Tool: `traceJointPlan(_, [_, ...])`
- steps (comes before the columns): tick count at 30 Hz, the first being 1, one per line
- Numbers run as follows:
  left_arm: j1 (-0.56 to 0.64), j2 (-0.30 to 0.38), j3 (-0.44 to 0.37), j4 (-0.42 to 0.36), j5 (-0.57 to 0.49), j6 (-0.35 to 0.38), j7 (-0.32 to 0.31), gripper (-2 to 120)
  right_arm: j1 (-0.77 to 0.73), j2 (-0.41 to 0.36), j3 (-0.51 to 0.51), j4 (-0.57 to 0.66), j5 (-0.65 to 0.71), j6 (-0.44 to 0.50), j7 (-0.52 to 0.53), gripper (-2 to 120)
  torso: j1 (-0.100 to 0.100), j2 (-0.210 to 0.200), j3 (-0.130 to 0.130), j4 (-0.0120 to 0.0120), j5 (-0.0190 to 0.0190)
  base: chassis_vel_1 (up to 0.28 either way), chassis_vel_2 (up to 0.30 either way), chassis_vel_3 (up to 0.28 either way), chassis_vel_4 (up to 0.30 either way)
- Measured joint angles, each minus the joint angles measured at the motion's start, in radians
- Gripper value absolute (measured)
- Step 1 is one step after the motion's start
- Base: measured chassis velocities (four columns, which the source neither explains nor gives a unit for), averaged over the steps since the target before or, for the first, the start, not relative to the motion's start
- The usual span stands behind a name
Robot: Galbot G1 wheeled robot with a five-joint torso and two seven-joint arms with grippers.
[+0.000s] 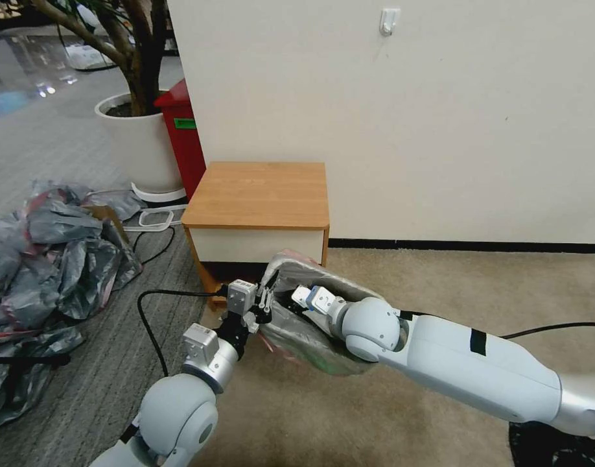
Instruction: Pick up the garbage bag from the table and place it over the trash can.
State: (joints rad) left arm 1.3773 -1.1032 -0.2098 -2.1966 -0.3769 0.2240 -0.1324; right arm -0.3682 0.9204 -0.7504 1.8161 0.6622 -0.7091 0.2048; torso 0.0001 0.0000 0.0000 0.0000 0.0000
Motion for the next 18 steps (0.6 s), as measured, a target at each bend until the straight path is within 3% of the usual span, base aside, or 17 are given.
traceJointPlan(7, [-0.003, -0.002, 0.006, 0.009, -0.021, 0.007, -0.010, 8, -0.003, -0.015, 0.010, 0.016, 0.006, 0.000, -0.001, 0, 0.000, 0.000, 0.000, 0.0000, 0.0000, 0.000, 0.000, 0.000, 0.000])
traceJointPlan(18, [-0.013, -0.040, 0.014, 0.092, -0.127, 0.015, -0.052, 8, -0.039, -0.068, 0.053, 0.101, 0.027, 0.001, -0.010, 0, 0.000, 0.000, 0.000, 0.0000, 0.0001, 0.000, 0.000, 0.000, 0.000])
